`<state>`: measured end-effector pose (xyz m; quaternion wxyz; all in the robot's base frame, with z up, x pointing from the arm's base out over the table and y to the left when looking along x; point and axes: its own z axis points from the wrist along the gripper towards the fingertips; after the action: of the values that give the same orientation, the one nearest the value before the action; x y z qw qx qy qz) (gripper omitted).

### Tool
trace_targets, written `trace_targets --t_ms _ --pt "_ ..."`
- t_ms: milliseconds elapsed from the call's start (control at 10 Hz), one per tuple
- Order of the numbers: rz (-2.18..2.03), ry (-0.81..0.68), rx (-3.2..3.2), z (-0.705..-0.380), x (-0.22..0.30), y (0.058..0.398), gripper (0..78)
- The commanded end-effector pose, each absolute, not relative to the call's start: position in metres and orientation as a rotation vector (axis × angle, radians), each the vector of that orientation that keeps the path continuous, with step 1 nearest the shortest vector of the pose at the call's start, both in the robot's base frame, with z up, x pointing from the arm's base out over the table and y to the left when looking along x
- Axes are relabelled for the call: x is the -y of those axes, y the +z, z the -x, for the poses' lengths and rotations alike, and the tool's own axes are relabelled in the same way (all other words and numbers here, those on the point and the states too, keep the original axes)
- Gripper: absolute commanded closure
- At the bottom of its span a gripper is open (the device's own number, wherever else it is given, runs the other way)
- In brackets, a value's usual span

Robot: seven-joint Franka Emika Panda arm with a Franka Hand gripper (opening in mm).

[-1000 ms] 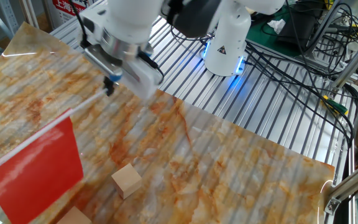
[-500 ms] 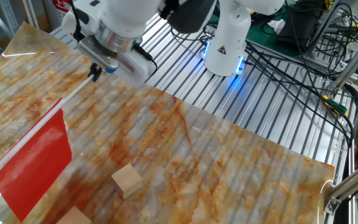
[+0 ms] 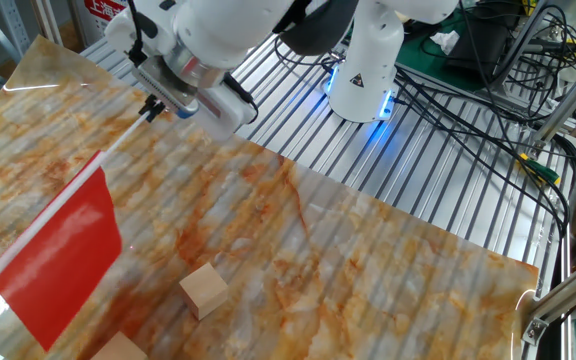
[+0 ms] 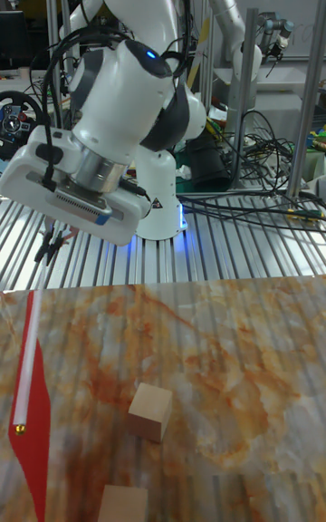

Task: Wave the flag

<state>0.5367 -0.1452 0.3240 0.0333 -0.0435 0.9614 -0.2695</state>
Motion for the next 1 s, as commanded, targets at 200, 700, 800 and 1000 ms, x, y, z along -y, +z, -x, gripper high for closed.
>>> trace_targets --t_ms 200,700,800,1000 --pt "-0.837 0.219 -2.981 -0.526 0.034 0.336 76.4" --pt "-0.940 0.609 -2.959 -0.529 0.007 0.333 76.4" --pt "-0.940 0.625 -2.958 -0.529 0.003 0.332 76.4" --pt "-0.944 0.627 -2.956 -0.530 -0.004 0.331 76.4"
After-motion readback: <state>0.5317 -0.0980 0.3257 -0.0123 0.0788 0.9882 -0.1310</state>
